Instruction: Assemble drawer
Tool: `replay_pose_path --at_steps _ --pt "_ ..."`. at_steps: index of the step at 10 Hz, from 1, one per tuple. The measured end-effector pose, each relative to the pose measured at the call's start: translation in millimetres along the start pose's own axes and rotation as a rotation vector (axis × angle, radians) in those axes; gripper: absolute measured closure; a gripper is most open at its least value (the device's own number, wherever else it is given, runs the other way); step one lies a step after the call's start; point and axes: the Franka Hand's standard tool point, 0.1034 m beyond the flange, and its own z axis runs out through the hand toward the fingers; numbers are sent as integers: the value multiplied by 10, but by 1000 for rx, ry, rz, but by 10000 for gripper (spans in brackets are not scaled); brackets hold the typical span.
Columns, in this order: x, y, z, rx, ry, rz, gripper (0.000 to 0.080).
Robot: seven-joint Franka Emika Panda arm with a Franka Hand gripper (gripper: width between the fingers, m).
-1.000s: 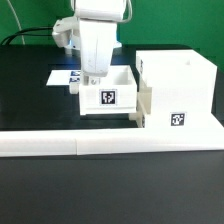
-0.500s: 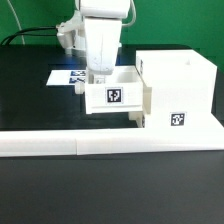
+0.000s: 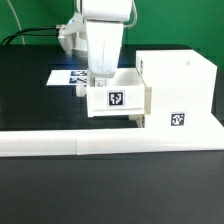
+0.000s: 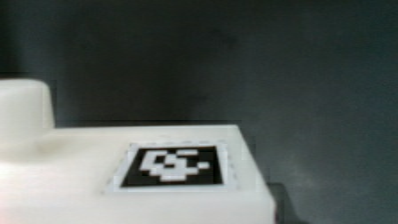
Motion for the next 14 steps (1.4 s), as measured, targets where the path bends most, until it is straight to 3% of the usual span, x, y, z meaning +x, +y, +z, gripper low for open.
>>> replay_pose_path --at_steps 7,11,14 --pt "54 -9 12 1 1 -8 755" --pt "128 -29 10 15 -1 -30 755" --pt "123 -26 16 6 3 -28 755"
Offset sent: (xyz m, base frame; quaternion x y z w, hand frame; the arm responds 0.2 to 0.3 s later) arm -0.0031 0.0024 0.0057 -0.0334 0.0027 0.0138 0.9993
